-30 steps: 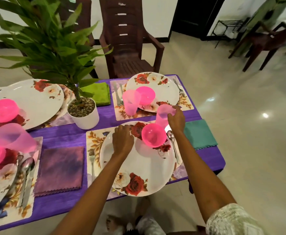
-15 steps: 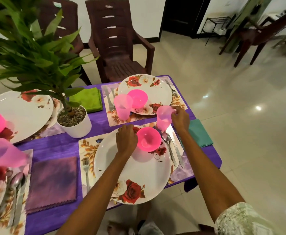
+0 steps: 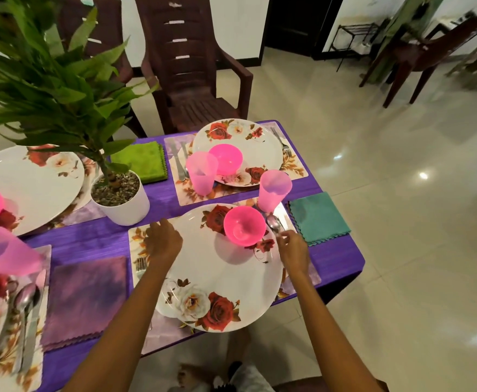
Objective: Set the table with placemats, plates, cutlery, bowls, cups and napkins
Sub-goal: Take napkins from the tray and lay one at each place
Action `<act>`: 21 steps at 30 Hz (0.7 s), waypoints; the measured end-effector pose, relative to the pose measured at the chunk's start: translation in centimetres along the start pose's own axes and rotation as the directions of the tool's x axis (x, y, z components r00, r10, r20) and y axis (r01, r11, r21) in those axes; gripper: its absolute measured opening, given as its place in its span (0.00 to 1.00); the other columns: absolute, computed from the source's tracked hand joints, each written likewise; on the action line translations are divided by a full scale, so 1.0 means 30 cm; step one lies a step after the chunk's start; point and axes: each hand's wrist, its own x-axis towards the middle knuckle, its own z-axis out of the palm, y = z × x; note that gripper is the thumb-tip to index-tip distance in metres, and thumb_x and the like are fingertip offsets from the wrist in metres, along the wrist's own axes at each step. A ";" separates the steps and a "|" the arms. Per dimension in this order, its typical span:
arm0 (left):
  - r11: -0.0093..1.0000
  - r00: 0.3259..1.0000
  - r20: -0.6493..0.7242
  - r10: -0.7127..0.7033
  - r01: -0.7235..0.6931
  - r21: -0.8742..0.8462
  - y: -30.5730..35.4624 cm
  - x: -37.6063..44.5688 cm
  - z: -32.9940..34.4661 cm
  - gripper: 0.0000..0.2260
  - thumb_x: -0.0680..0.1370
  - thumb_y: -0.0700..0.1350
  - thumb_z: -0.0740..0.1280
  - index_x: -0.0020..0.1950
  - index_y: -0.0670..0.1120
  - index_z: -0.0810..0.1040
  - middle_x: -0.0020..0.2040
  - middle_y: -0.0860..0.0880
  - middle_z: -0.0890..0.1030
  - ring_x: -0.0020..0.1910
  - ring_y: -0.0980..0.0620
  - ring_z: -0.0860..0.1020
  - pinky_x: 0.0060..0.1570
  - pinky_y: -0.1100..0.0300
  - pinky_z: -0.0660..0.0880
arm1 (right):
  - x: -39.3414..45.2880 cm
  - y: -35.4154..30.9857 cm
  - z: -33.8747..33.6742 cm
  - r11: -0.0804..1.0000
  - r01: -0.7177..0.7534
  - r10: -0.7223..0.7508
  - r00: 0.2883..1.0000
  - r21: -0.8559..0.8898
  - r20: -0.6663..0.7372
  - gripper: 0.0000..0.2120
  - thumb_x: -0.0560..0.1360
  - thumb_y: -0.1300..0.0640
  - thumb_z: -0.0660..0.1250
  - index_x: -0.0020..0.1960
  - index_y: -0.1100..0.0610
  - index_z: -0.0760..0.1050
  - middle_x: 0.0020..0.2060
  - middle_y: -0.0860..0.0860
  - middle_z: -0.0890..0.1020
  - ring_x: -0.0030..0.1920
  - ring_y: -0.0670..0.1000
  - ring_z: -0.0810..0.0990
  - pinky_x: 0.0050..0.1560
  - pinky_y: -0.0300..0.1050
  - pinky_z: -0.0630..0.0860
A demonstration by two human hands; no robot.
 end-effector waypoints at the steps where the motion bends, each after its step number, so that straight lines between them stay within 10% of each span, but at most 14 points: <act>1: 1.000 0.999 0.038 0.001 -0.002 0.013 -0.012 -0.002 0.000 0.15 0.79 0.41 0.59 0.65 0.39 0.68 0.64 0.37 0.72 0.63 0.37 0.71 0.59 0.46 0.69 | -0.012 0.007 0.011 0.999 -0.005 0.006 0.999 -0.037 0.033 0.12 0.79 0.55 0.63 0.58 0.60 0.77 0.52 0.56 0.82 0.52 0.55 0.80 0.47 0.44 0.72; 21: 0.998 1.000 -0.012 0.004 -0.004 -0.058 -0.020 0.030 -0.003 0.16 0.79 0.38 0.62 0.68 0.42 0.72 0.64 0.40 0.76 0.61 0.40 0.75 0.58 0.48 0.72 | -0.011 -0.008 0.048 0.994 -0.099 0.100 0.995 -0.054 0.021 0.11 0.77 0.64 0.62 0.57 0.57 0.77 0.54 0.55 0.81 0.53 0.55 0.79 0.45 0.40 0.68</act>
